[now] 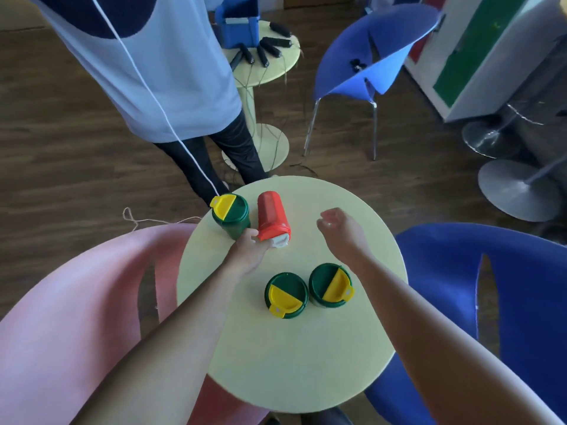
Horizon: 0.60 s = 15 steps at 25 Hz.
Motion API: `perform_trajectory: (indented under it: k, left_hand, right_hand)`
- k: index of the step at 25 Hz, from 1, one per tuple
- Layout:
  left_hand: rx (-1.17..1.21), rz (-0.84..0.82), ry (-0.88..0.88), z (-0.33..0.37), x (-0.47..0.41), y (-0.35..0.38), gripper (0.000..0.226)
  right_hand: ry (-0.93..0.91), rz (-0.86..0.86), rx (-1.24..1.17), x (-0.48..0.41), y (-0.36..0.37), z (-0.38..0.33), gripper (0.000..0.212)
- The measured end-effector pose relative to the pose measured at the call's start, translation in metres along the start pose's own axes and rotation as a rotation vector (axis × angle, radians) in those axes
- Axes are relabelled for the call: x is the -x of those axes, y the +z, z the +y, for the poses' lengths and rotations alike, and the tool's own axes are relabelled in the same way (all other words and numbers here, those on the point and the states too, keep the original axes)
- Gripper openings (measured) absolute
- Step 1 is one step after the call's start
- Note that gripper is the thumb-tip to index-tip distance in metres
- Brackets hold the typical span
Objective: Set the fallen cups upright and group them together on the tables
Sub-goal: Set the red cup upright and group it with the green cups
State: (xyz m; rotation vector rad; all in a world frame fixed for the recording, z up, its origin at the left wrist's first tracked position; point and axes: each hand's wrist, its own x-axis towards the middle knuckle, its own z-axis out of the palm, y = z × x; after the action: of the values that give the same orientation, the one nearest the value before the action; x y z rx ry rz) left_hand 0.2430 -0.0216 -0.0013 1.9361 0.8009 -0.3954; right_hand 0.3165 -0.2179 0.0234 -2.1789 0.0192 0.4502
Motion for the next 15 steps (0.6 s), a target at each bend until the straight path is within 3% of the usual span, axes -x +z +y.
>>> perform_trajectory:
  k: [3,8,11,15]
  left_hand:
    - [0.130,0.023,-0.148,-0.002,-0.024,0.009,0.077]
    - [0.431,0.056,-0.351,-0.004,-0.051,0.026,0.065]
    - [0.505,0.033,-0.342,0.000,-0.054,0.035,0.067]
    - [0.318,0.130,-0.161,0.013,-0.051,0.042,0.042]
  right_hand:
    - [0.008,-0.199,0.072,-0.038,0.016,-0.010,0.035]
    - [0.149,-0.415,0.033,-0.075,0.053,-0.009,0.048]
    - [0.220,-0.420,-0.025,-0.094,0.069,-0.002,0.051]
    - [0.284,-0.404,-0.033,-0.105,0.063,0.004,0.049]
